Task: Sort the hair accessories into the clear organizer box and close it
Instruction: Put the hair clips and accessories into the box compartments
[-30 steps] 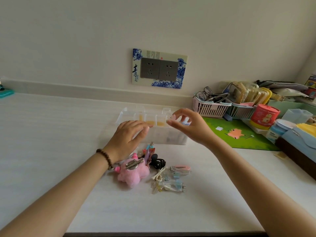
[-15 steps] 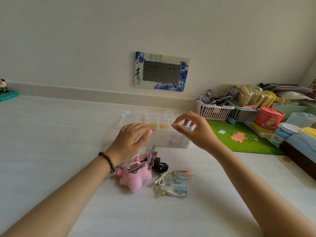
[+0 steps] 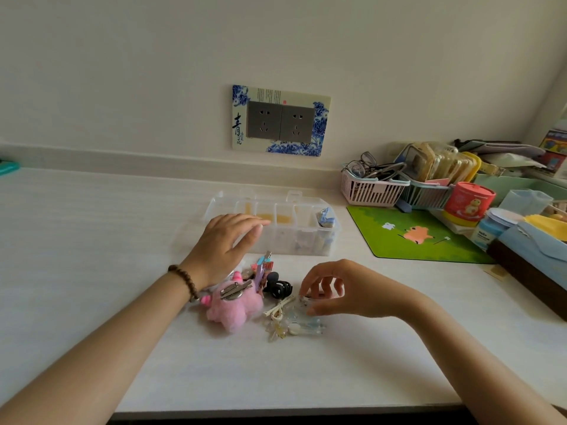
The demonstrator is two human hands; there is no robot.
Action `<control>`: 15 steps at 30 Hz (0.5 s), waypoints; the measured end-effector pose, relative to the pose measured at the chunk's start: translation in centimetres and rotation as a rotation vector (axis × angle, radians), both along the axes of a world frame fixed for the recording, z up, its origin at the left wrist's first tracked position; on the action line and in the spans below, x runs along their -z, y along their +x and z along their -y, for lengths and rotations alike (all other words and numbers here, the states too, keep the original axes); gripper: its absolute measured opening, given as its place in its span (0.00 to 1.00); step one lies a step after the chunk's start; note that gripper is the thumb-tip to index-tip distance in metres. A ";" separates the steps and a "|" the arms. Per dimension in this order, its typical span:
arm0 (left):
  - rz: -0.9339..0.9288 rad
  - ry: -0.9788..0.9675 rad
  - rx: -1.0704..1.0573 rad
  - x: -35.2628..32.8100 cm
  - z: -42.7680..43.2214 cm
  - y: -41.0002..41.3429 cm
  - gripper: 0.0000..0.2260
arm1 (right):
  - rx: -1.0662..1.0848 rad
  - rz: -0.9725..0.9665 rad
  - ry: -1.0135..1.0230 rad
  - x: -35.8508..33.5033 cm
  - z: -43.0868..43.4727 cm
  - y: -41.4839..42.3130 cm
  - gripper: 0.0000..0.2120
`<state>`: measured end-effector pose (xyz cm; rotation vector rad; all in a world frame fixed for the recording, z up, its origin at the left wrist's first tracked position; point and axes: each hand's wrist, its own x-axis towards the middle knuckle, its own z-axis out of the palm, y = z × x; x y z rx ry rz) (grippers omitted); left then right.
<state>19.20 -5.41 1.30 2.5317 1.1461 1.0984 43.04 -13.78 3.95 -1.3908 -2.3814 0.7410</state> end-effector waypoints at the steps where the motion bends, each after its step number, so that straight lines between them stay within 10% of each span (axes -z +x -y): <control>1: 0.002 -0.001 -0.002 0.0 0.0 0.0 0.31 | 0.003 0.003 0.007 0.1 0.0 -0.1 0.11; 9: 0.008 -0.007 0.000 -0.1 0.1 0.0 0.31 | -0.025 -0.007 0.002 0.1 -0.4 -0.4 0.07; 15: 0.021 -0.014 0.001 0.0 0.0 0.0 0.32 | 0.131 -0.570 0.044 -2.4 -3.3 -0.9 0.08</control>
